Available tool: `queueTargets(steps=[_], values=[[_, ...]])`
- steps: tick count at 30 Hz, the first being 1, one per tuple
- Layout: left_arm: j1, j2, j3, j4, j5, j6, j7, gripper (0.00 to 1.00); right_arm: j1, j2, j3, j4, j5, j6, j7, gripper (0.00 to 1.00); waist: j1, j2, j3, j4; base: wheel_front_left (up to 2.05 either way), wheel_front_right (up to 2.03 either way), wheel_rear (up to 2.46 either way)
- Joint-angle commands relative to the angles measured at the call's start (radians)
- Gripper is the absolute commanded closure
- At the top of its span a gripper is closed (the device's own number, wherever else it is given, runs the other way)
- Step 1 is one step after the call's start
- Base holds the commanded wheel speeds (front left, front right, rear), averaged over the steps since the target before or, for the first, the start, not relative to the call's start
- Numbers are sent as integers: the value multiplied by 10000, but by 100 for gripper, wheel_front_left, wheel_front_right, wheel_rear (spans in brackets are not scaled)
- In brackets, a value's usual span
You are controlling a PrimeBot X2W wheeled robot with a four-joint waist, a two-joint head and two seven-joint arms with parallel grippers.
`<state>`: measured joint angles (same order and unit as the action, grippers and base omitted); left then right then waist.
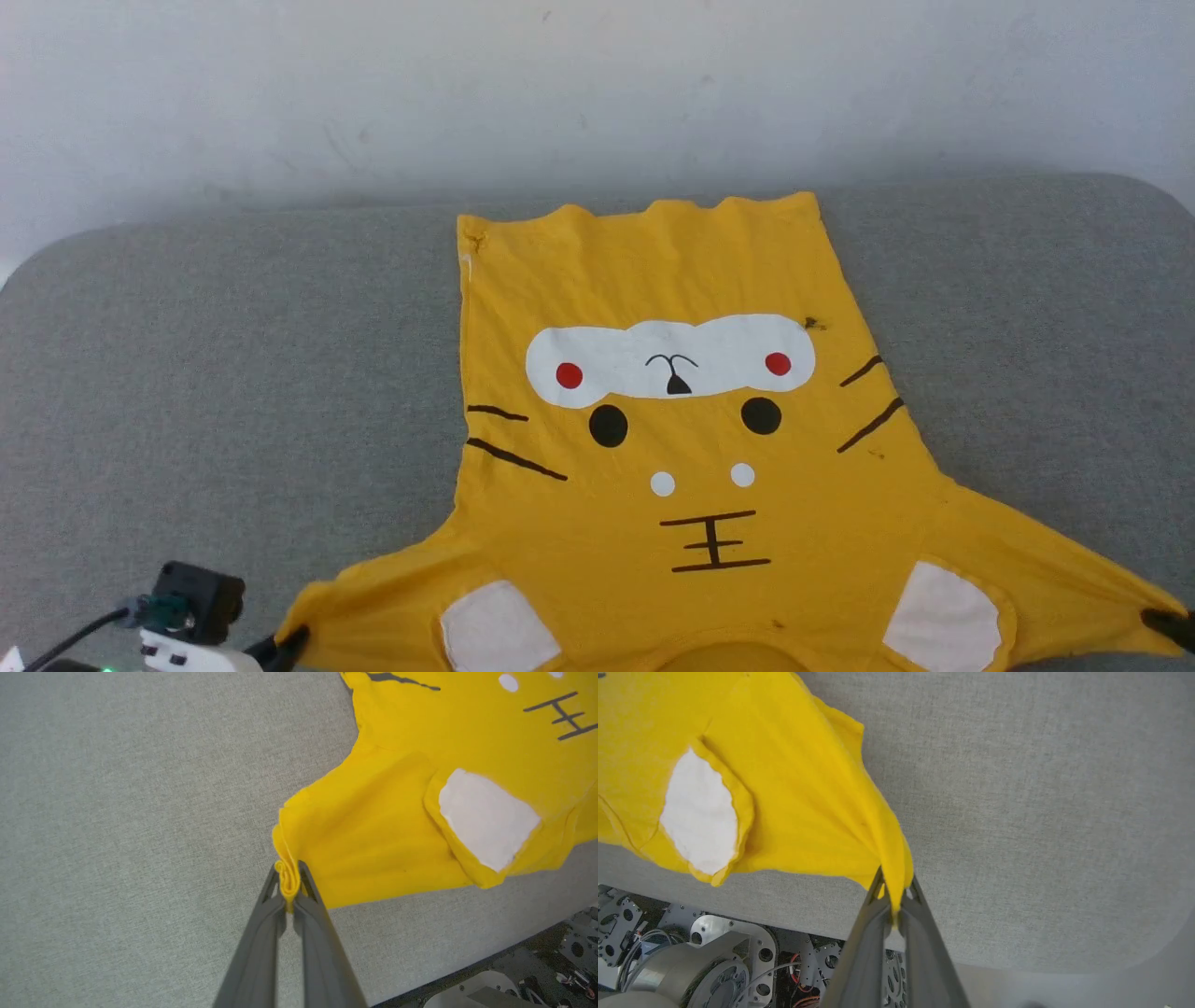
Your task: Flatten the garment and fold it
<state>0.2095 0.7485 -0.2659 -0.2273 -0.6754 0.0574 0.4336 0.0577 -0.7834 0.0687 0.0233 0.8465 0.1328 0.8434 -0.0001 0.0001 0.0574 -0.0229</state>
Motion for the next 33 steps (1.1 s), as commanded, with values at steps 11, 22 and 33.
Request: queueTargets(steps=[11, 22, 33], values=[[-14, -1012, -897, 186, -235, 197, 456, 100, 743, 1766, -1425, -1490, -1913, -21, 1111, 0, 1, -1, 831, 414, 0, 0, 0], [-1057, -1593, -1354, -1468, 15, 405, 794, 100, -2615, 2075, -1826, -1439, -2100, -21, 558, 0, 1, -1, 3034, 1817, 0, 0, 0], [-1865, -2610, -2402, -2073, 825, 414, 483, 100, -7157, 1624, -1010, 1226, -3228, -21, 909, 0, 1, -1, 5011, 3545, 0, 0, 0]])
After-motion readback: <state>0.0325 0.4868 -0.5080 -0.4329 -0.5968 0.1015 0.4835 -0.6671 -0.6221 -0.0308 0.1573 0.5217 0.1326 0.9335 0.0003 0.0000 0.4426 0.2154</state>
